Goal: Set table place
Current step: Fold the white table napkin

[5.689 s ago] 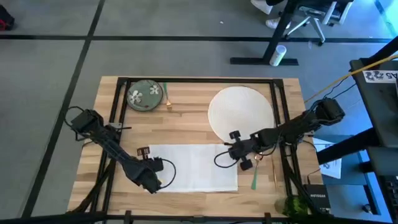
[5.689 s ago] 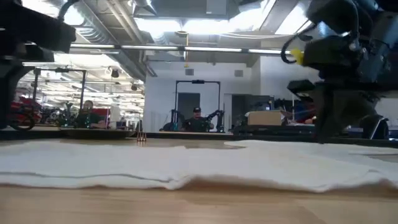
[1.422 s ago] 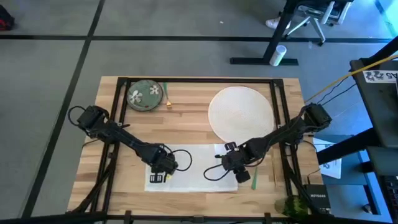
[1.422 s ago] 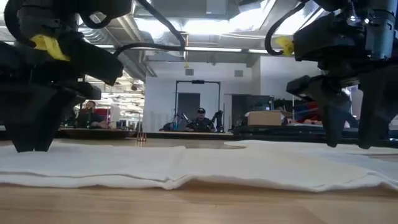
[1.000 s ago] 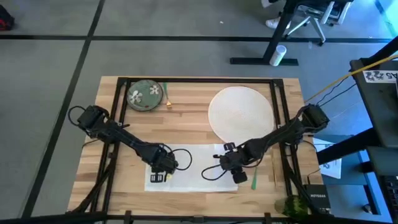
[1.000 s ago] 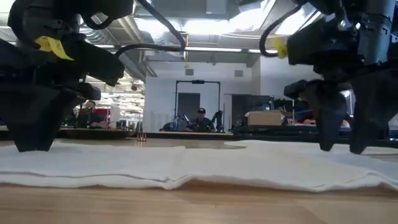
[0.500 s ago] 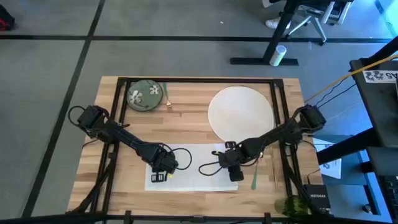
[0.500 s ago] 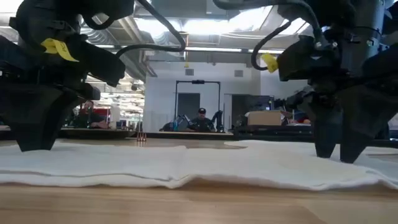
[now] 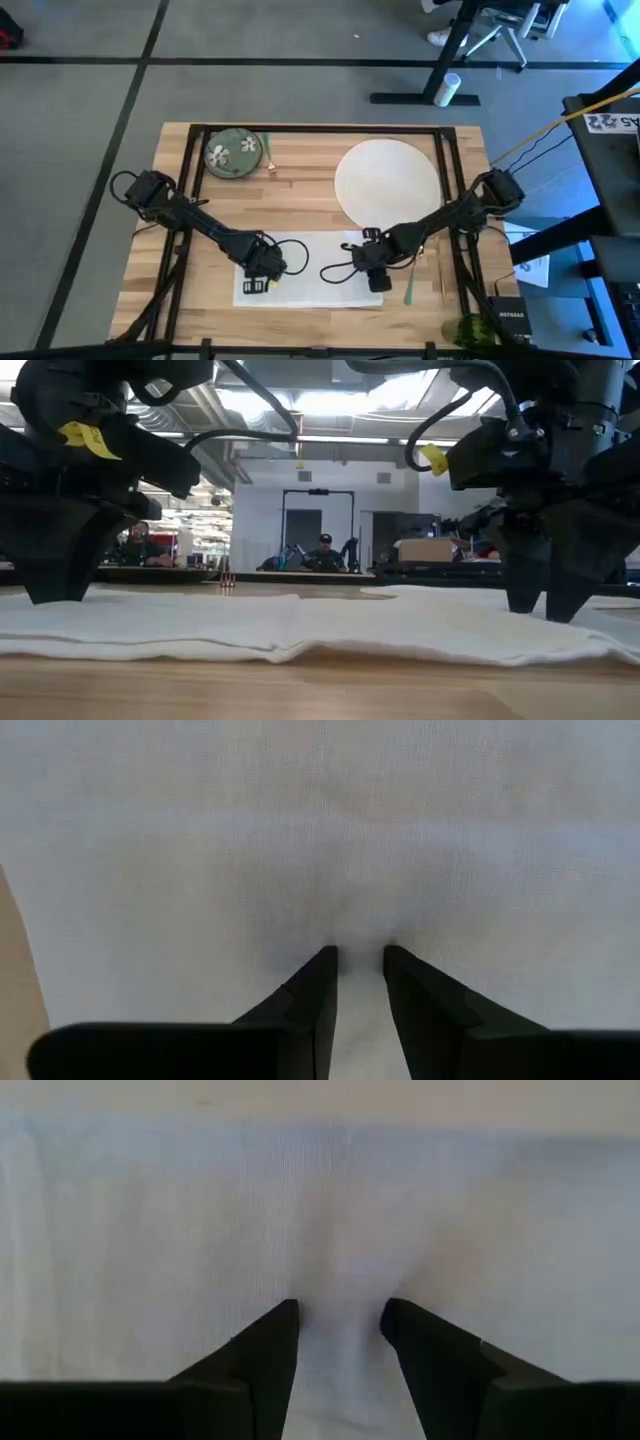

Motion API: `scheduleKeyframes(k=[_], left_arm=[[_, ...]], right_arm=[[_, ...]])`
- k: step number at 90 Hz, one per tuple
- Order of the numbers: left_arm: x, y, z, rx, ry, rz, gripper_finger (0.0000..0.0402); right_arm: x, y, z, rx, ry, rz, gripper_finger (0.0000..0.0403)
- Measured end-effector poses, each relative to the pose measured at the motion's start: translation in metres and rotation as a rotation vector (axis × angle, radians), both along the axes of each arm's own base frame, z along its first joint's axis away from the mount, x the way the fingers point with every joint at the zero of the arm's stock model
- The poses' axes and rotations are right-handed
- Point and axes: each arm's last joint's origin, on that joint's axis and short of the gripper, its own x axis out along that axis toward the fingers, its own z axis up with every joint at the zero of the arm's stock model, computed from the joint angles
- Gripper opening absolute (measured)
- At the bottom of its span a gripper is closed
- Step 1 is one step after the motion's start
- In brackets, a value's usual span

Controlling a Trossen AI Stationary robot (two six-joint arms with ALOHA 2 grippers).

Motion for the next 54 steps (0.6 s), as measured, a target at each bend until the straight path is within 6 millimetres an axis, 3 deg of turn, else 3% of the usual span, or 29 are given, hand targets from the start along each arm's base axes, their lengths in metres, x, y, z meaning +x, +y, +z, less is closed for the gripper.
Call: scheduleKeyframes(k=[17,30,40,54], left_arm=[[0.002,-0.001,-0.001,0.002,-0.026,0.006,0.0071],[0.003,-0.001,-0.001,0.016,-0.043,0.004,0.0045],[0.002,-0.002,-0.001,0.024,-0.05,0.0,0.0011],[0.0,-0.005,-0.001,0.033,-0.046,-0.002,0.0001]], right_arm=[[0.001,0.001,-0.009,-0.006,0.027,0.001,0.0154],[0.006,0.003,-0.016,0.019,0.021,0.007,0.0147],[0.008,0.003,-0.016,0.012,0.0,0.004,0.0116],[0.007,0.004,-0.016,0.022,0.002,0.039,0.0043]])
